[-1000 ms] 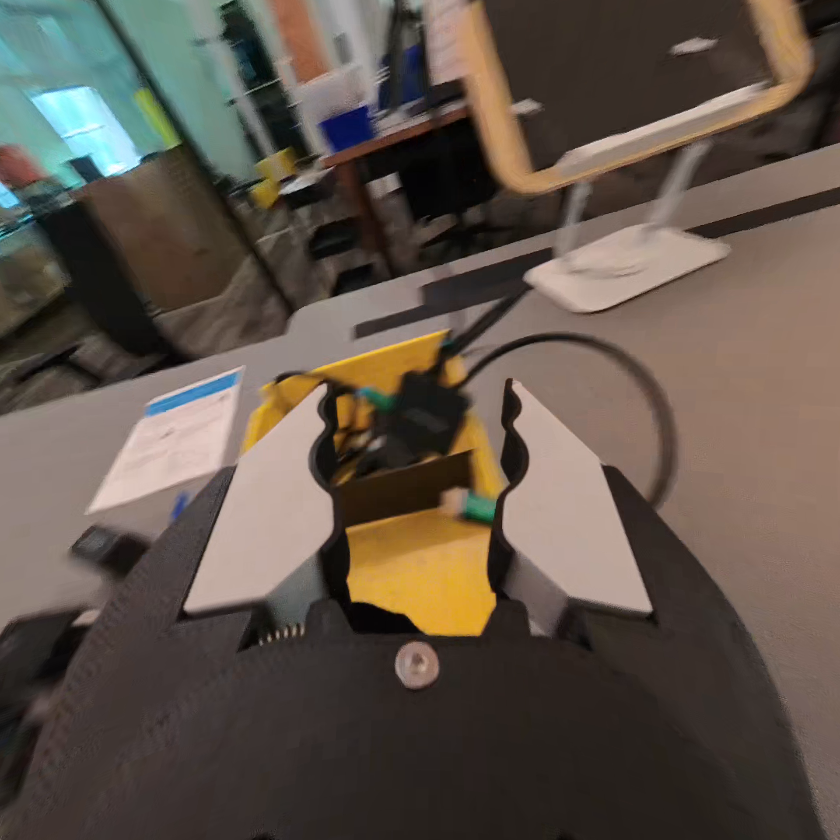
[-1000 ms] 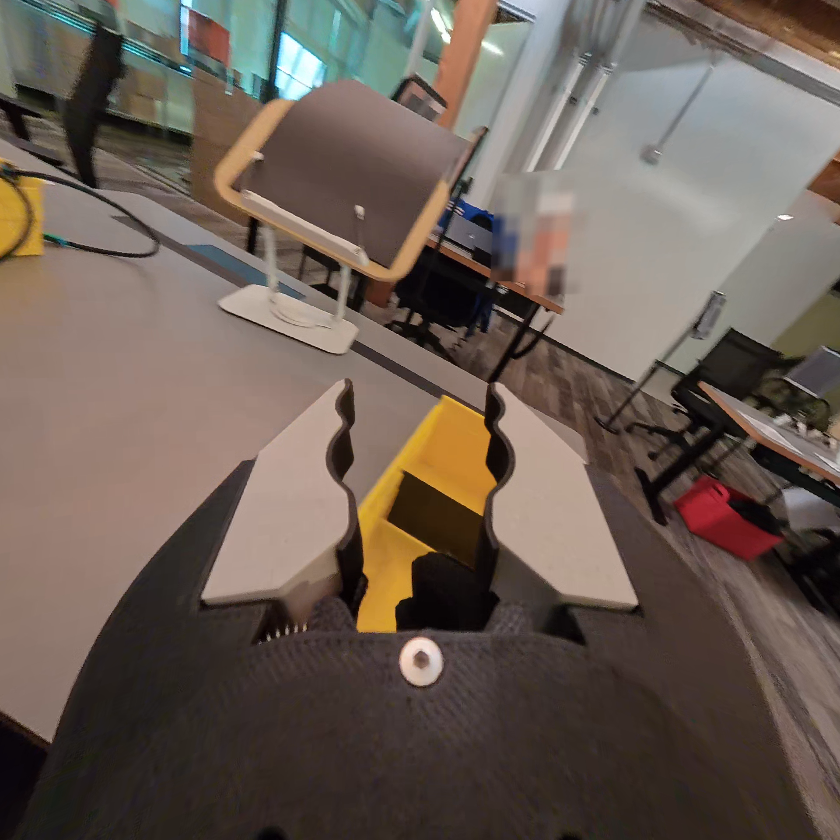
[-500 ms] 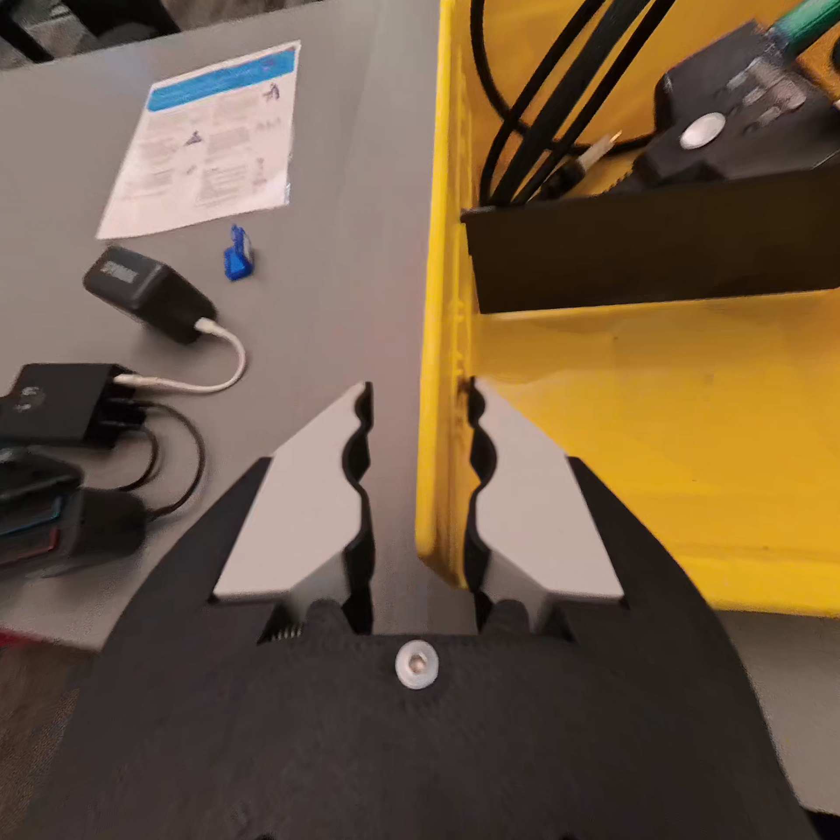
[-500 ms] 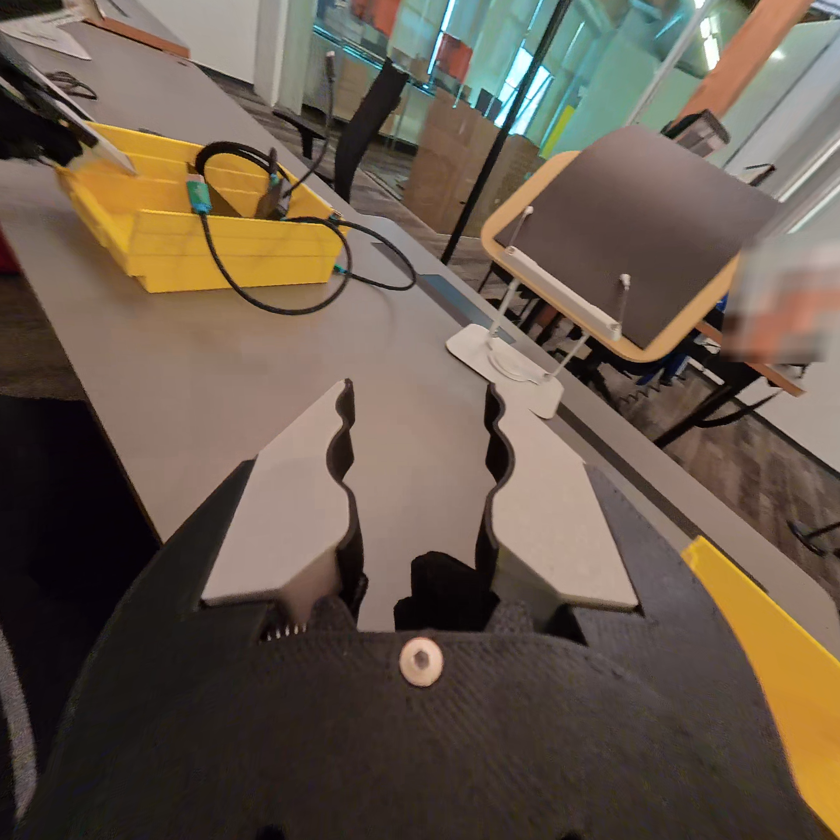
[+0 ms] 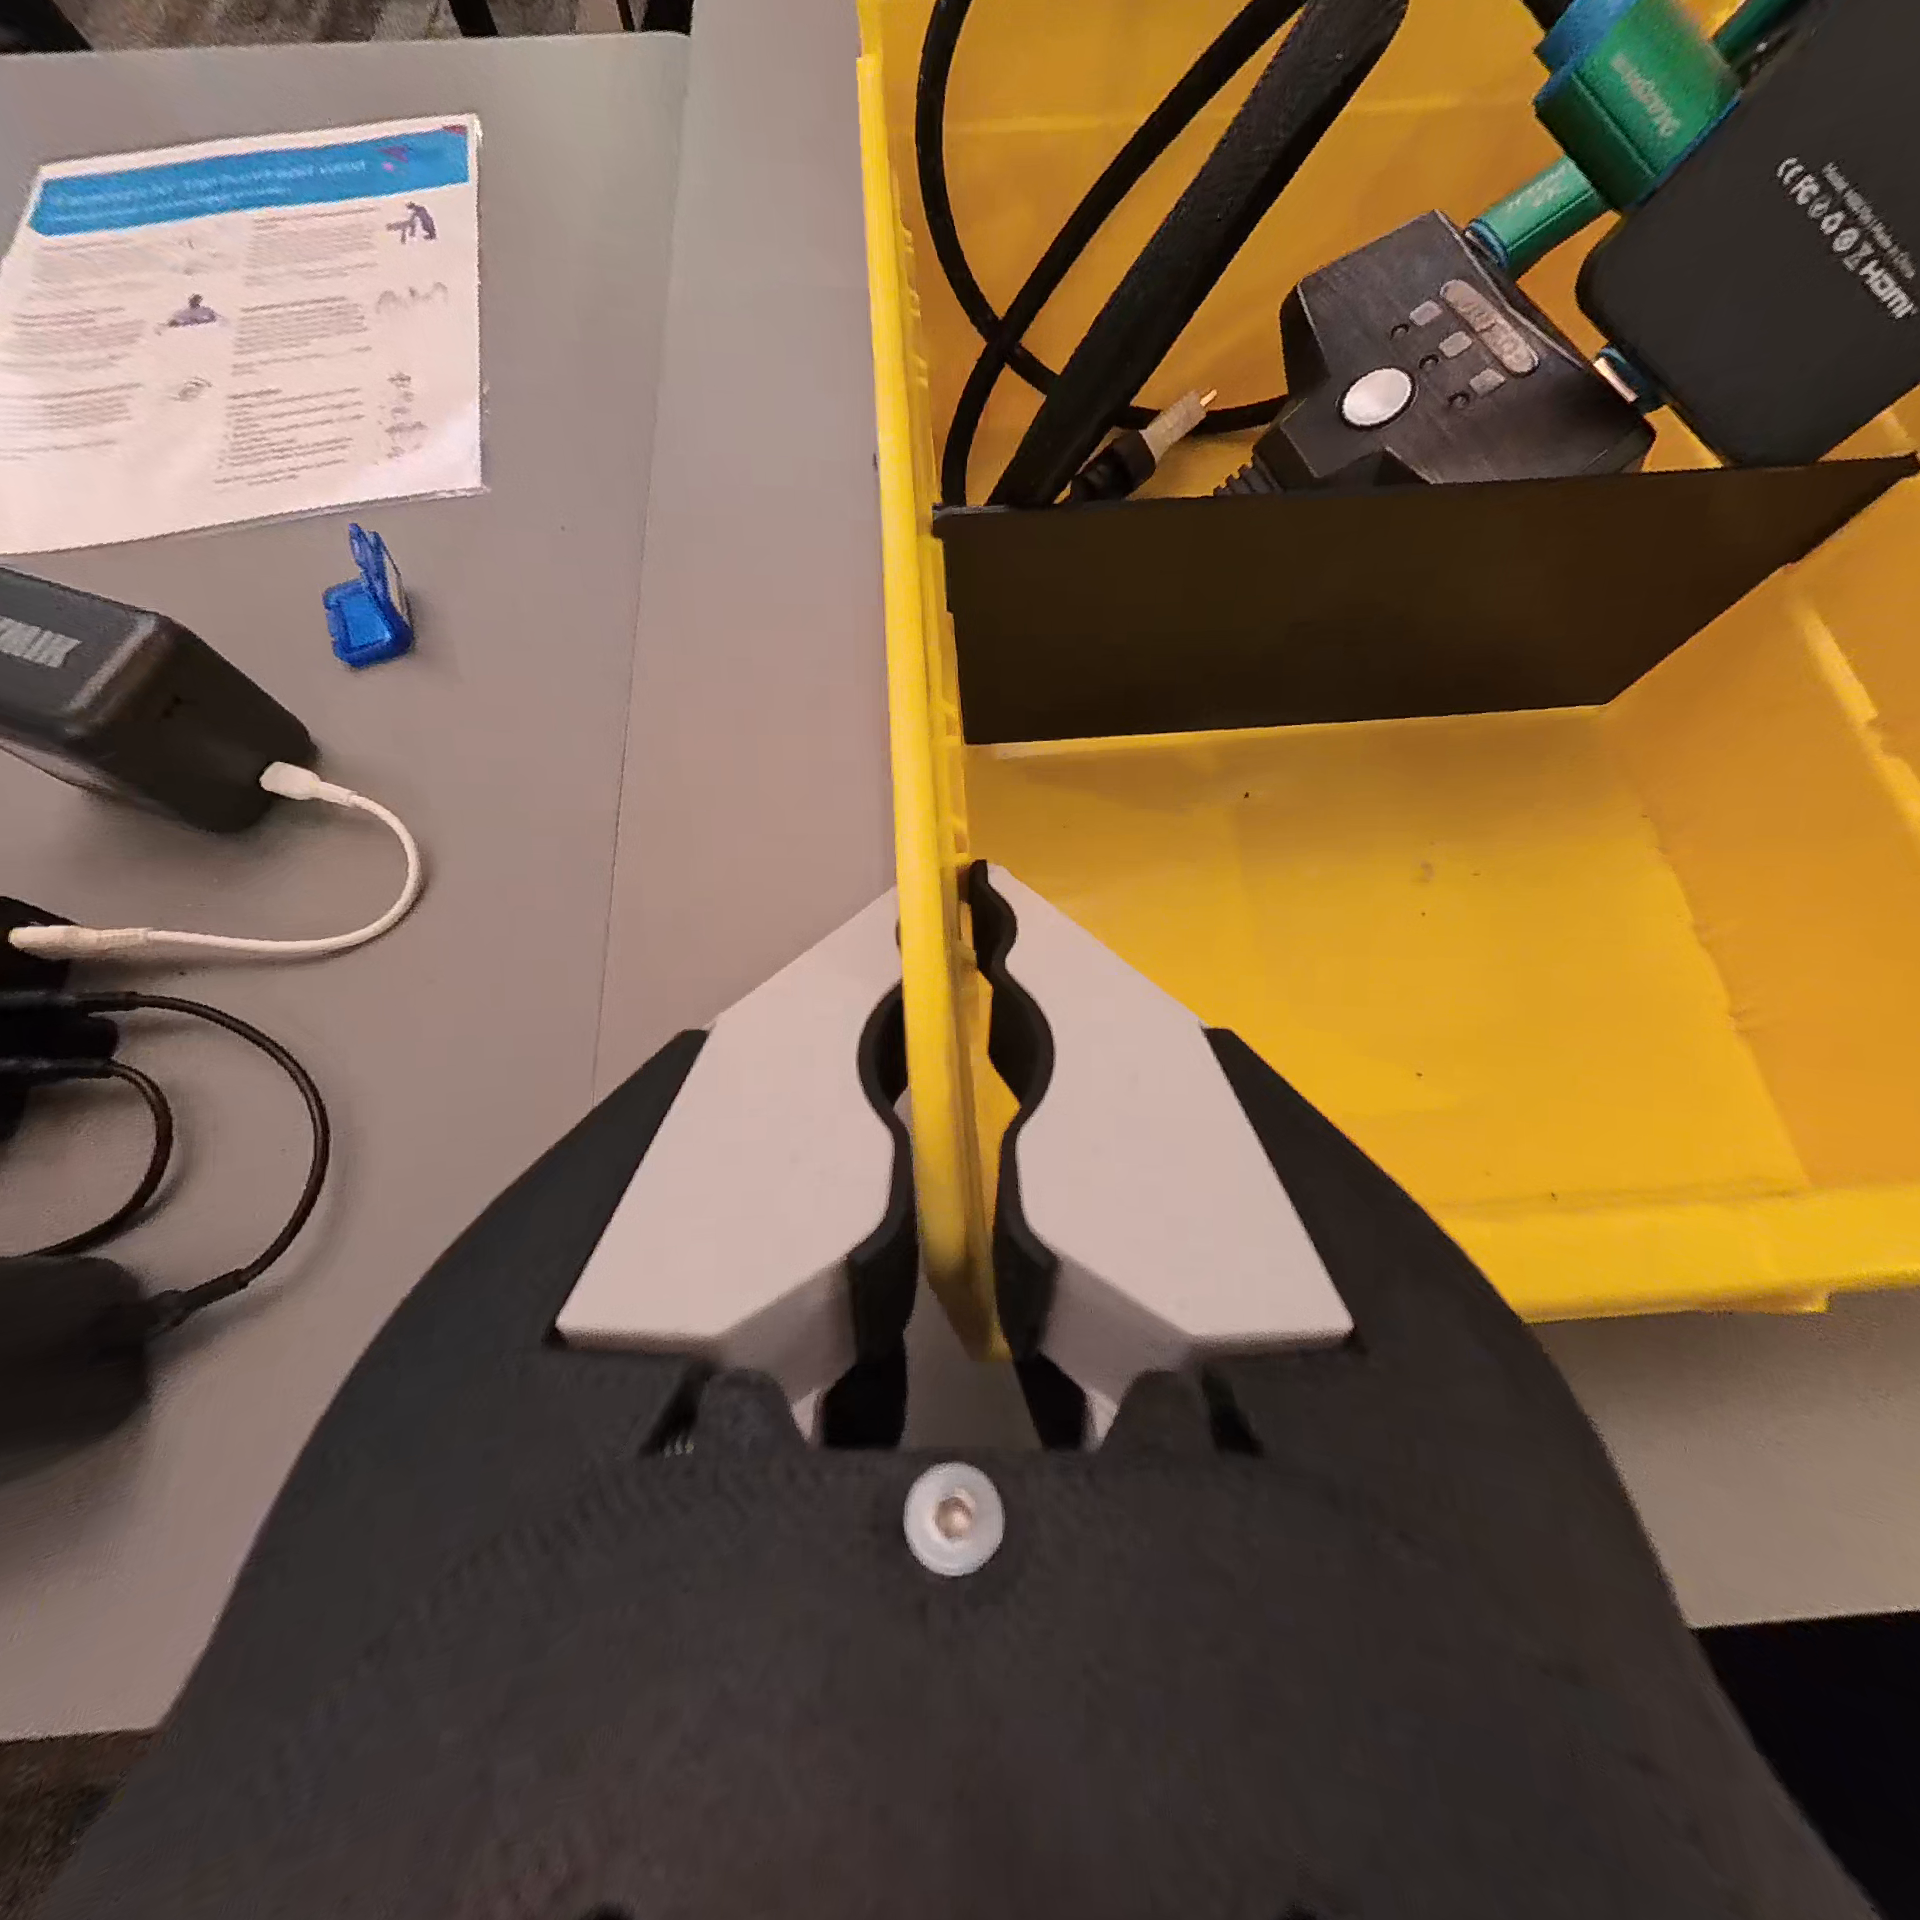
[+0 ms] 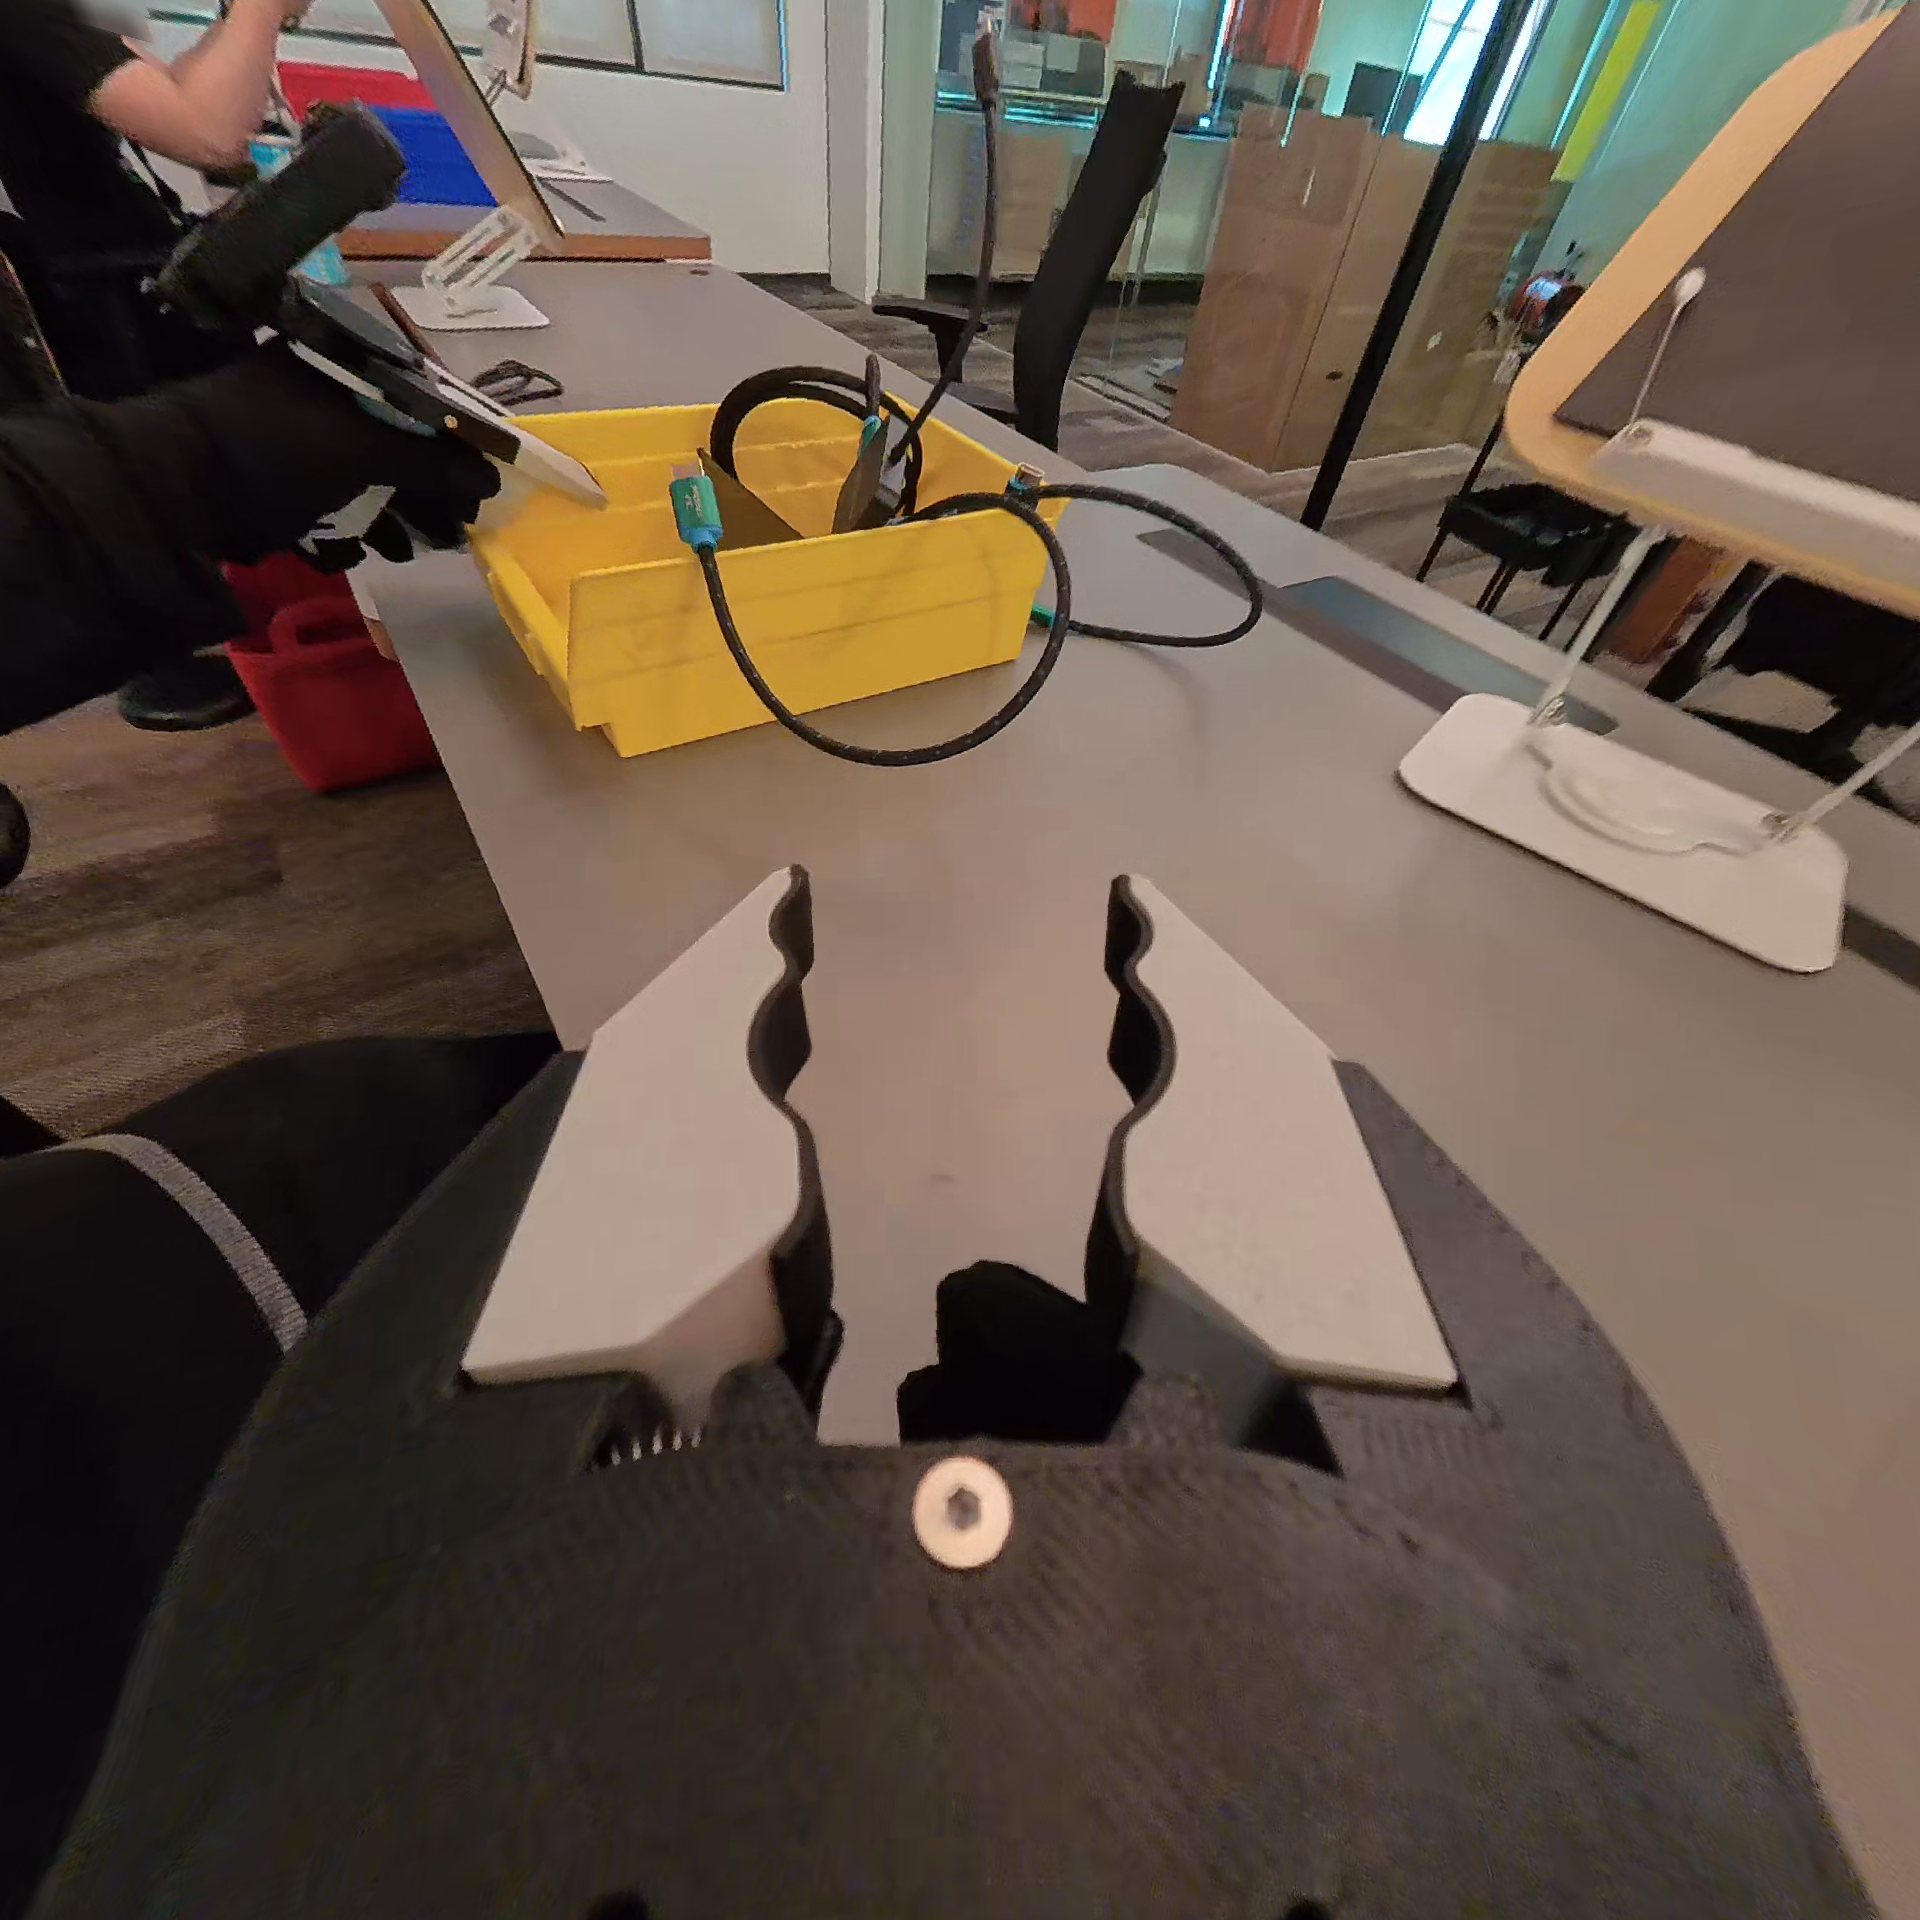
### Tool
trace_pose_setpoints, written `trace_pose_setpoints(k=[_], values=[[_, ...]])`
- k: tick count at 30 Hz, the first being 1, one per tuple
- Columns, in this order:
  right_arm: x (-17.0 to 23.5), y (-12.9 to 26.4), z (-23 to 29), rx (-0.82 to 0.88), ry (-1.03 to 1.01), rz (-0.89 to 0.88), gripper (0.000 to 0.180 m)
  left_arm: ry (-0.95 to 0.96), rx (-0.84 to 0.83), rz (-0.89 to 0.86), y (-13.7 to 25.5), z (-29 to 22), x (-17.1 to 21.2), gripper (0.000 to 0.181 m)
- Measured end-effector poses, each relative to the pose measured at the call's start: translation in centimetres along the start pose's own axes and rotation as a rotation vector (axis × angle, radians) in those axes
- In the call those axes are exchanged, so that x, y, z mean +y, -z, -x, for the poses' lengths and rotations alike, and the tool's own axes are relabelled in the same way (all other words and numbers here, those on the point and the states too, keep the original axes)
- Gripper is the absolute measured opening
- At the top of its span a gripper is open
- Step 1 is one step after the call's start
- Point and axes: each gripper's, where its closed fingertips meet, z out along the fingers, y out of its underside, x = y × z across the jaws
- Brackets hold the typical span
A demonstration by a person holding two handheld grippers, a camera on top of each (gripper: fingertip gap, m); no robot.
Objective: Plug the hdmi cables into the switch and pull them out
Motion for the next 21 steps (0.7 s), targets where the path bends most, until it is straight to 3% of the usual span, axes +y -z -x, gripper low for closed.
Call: trace_pose_setpoints(k=[2,5,7,10,13,21], values=[[0.6,-0.7,0.4,-0.008,-0.027,0.003,0.055,-0.016,-0.02,-0.009,0.0,0.1,-0.1,0.004],[1.7,-1.2,0.7,0.001,-0.039,0.019,0.055,0.005,-0.072,-0.05,1.0,1.2,-0.8,0.039],[2.6,-1.3,0.7,0.012,-0.052,0.022,0.055,0.003,-0.132,-0.139,2.8,2.2,-2.9,0.05],[4.1,-1.5,0.5,0.022,-0.087,0.033,0.055,-0.107,-0.169,-0.242,5.8,1.0,-6.9,0.049],[5.8,-1.9,0.5,0.011,-0.102,0.062,0.054,-0.286,-0.11,-0.275,6.8,-3.6,-10.0,0.044],[8.1,-2.2,0.8,-0.005,-0.079,0.103,0.053,-0.774,0.069,-0.103,1.1,-14.1,-12.2,0.051]])
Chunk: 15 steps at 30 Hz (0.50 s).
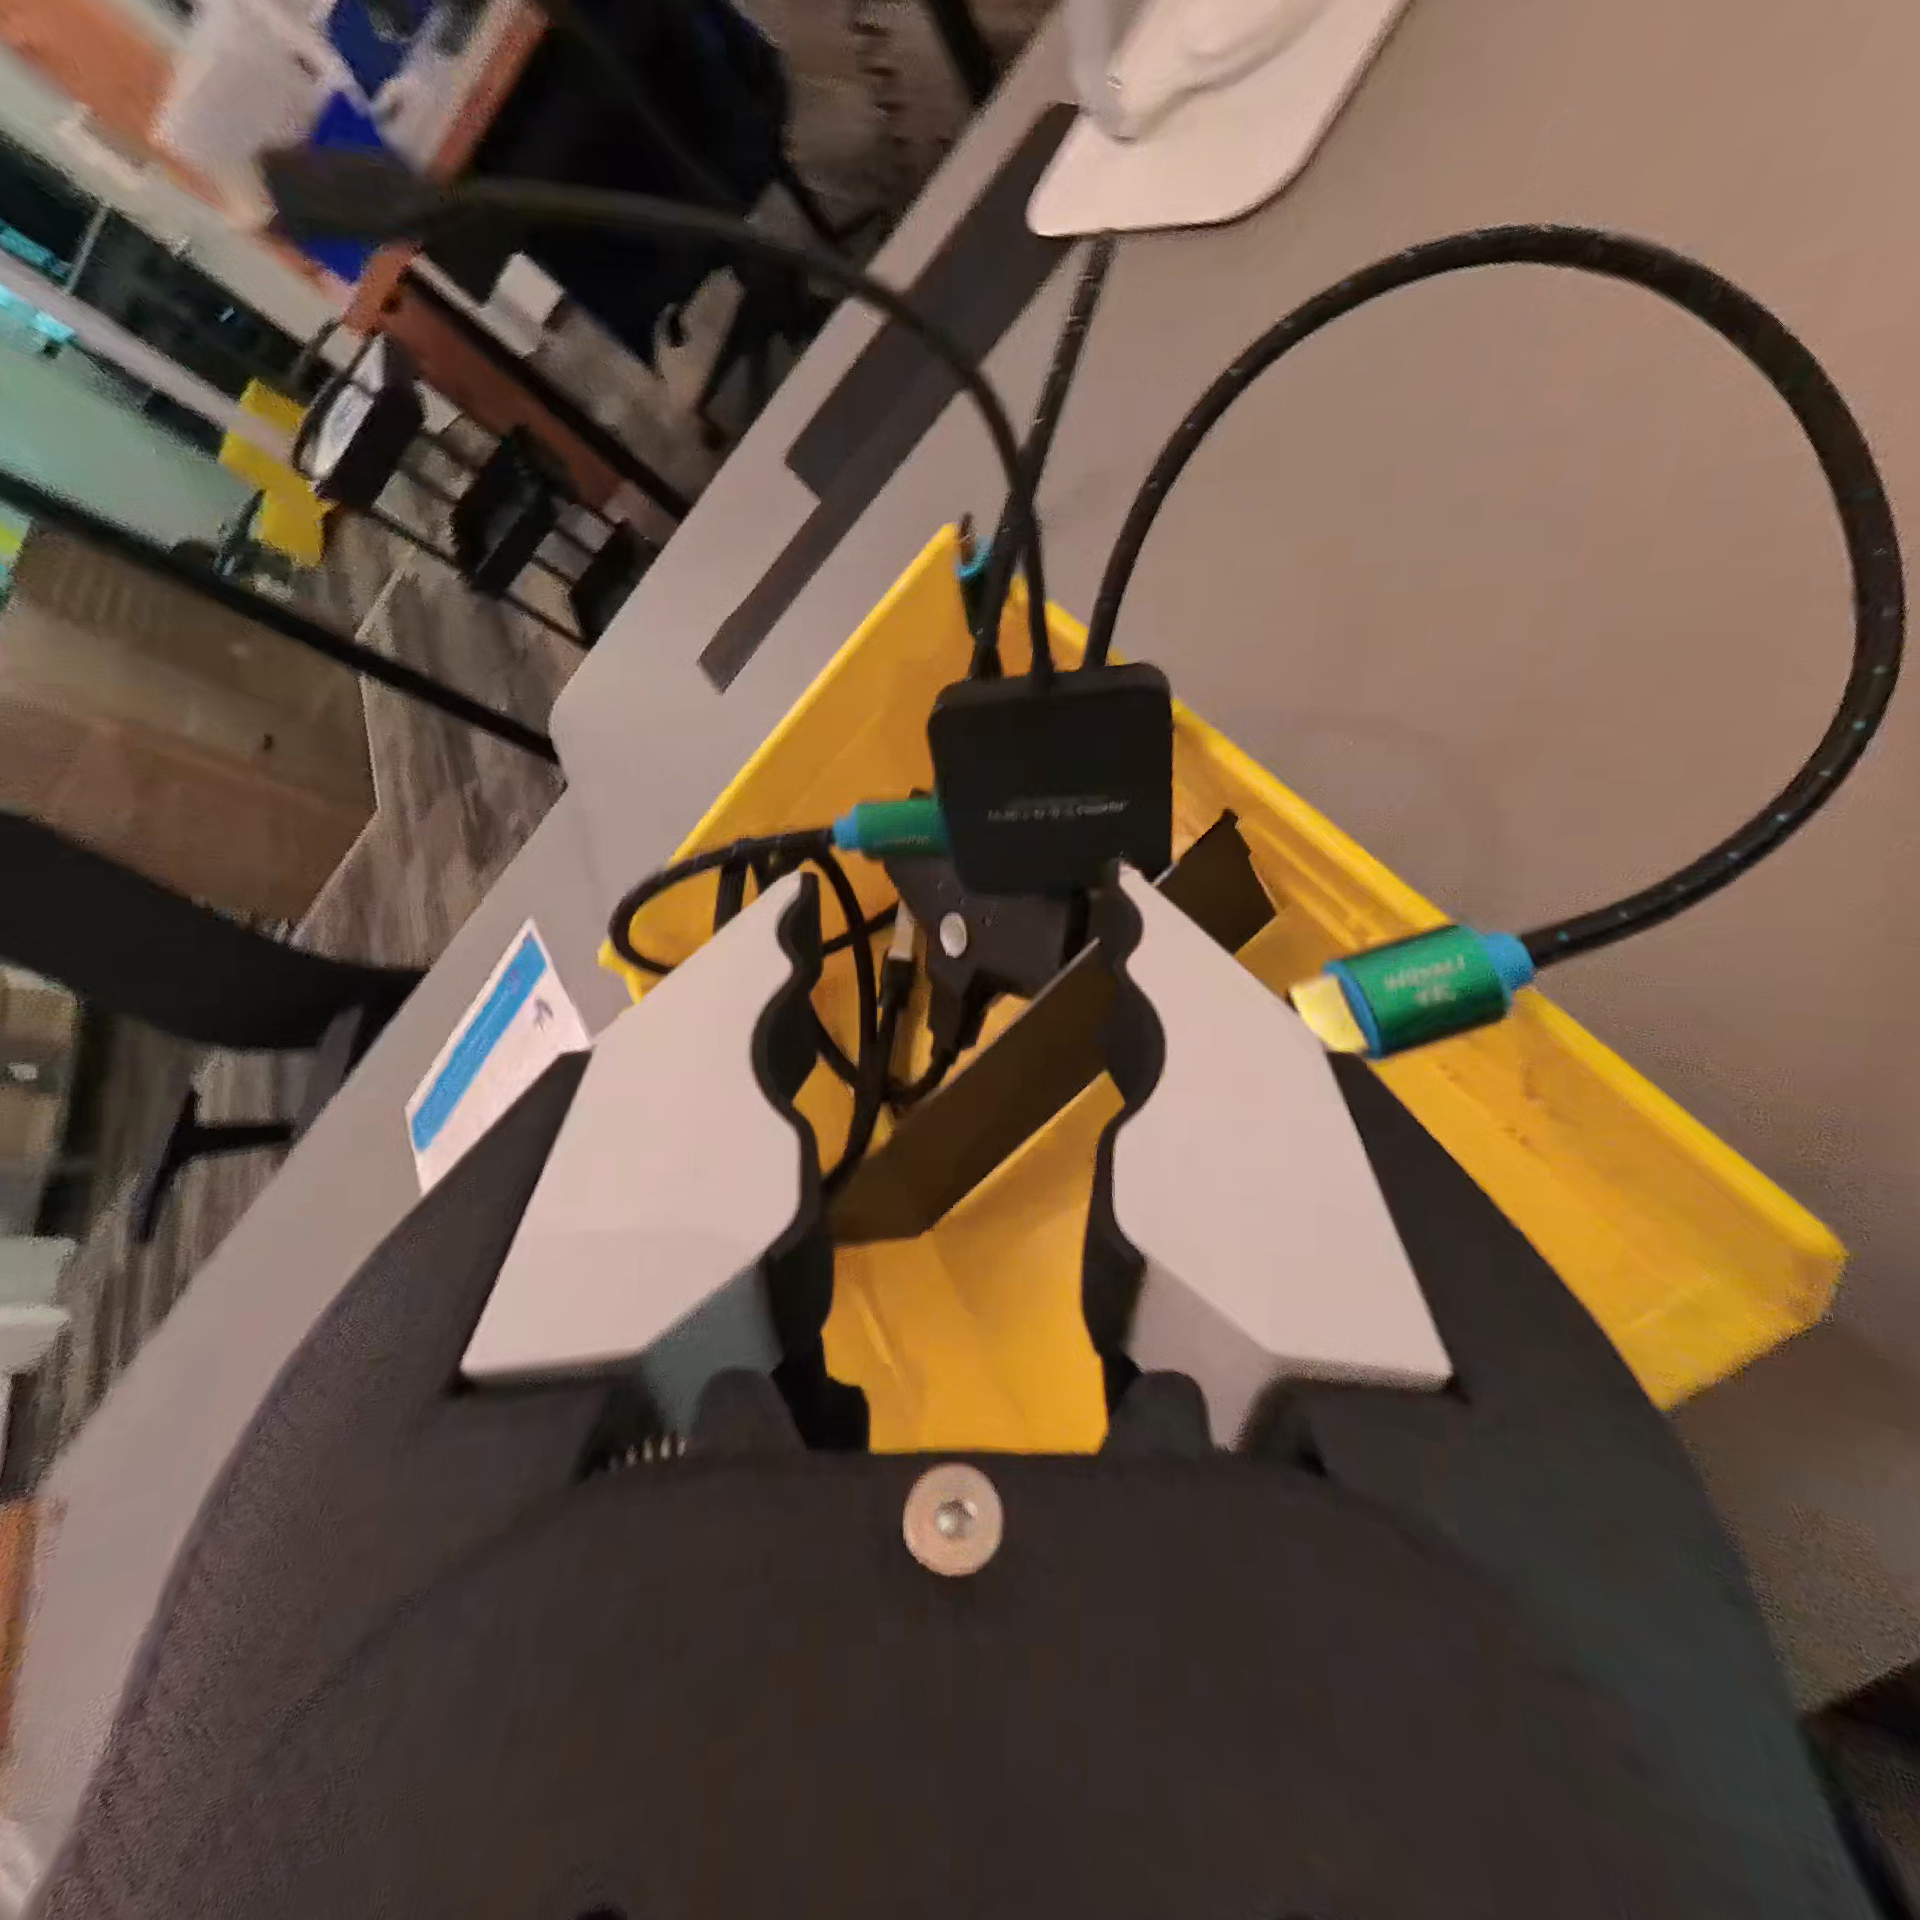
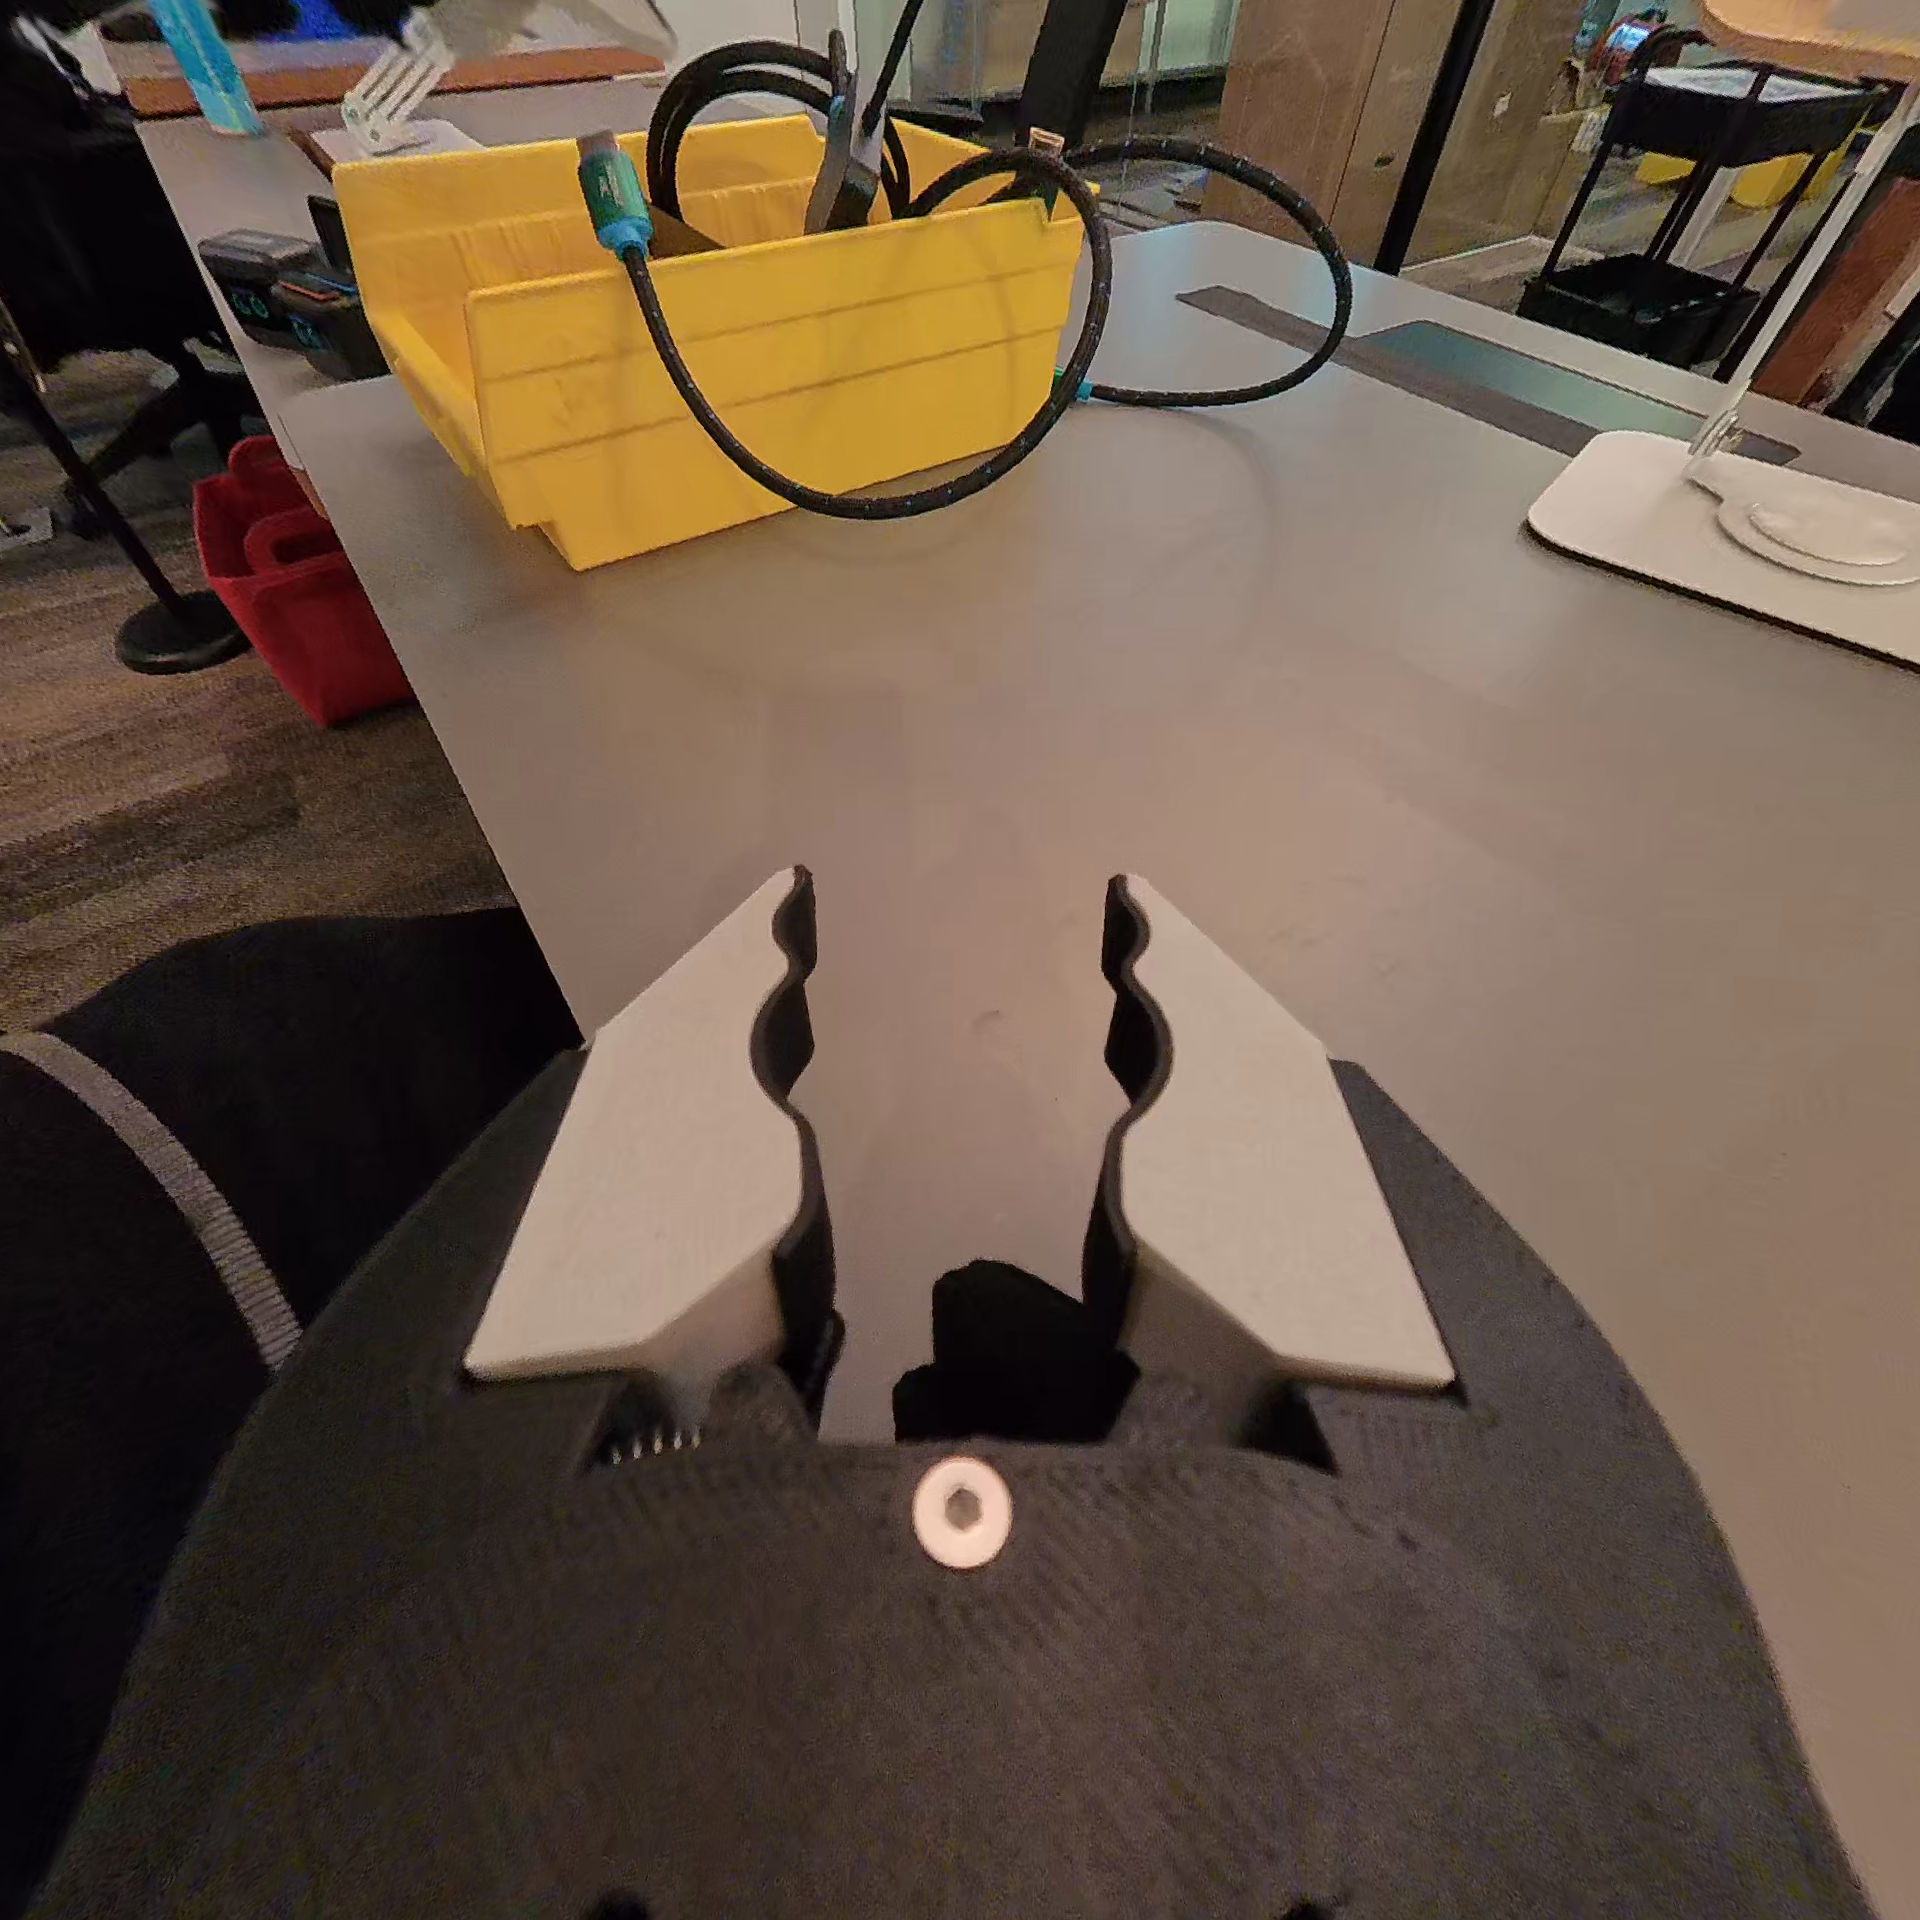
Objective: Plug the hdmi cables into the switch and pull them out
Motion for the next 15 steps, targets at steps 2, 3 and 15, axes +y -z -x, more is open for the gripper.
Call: trace_pose_setpoints(k=[2,3,15], values=[[0.3,0.0,-0.1,0.006,0.016,0.009,0.053,-0.117,0.042,0.053,-1.8,0.0,-0.5,0.059],[0.3,0.1,-0.2,0.007,0.018,0.009,0.053,-0.149,0.072,0.084,-2.6,0.0,-0.6,0.065],[1.0,-0.5,0.5,-0.031,0.008,0.027,0.053,-0.114,0.367,0.279,-7.9,-3.1,1.7,0.073]])
